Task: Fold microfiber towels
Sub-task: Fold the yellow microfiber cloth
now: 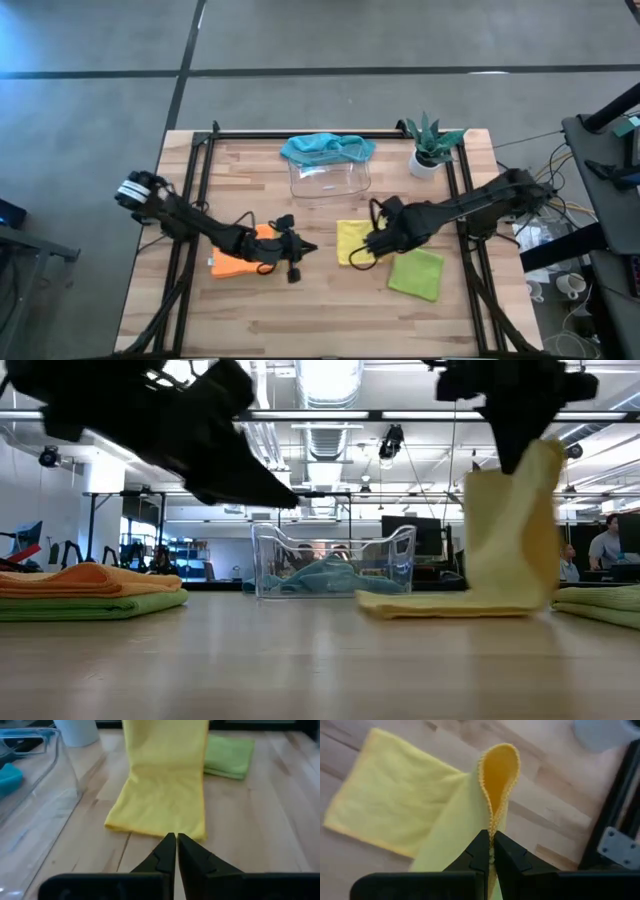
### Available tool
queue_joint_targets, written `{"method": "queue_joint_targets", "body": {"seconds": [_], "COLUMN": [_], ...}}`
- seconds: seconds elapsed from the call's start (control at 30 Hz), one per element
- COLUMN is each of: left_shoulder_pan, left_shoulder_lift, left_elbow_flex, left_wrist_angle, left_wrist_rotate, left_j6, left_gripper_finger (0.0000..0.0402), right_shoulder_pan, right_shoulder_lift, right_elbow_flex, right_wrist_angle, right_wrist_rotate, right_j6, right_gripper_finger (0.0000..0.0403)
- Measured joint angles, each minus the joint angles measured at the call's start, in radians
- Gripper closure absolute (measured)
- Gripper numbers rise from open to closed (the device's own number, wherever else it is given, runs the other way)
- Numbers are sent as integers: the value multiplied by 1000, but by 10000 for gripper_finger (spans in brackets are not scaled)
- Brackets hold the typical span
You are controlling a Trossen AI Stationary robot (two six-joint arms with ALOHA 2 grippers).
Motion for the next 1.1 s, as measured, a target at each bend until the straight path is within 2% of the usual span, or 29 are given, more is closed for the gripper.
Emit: {"method": "queue_joint_targets", "body": {"seconds": [0.17,0.27,0.43,0.57,0.7,0.83,1.1], "left_shoulder_pan": [35,53,131,182,185,167,90], "left_shoulder_lift": [182,291,466,565,583,558,436], "left_elbow_flex": [168,284,498,612,641,621,487], "left_wrist_angle": [6,3,-24,-152,-298,-446,-647], "left_wrist_rotate": [35,39,112,157,158,140,74], "left_j6": [19,63,149,156,146,69,-135], "left_gripper_finger": [398,398,398,398,398,400,401], "right_shoulder_pan": [-1,-1,0,0,0,-1,6], "right_shoulder_lift": [-57,-62,-78,-112,-159,-184,-162], "right_elbow_flex": [-158,-213,-222,-197,-201,-219,-326], "right_wrist_angle": [107,113,105,100,98,121,433], "right_wrist_rotate": [-47,-67,-70,-71,-70,-69,-72], "right_j6": [-46,-69,-117,-182,-227,-206,-230], "right_gripper_finger": [385,385,385,385,385,385,385]}}
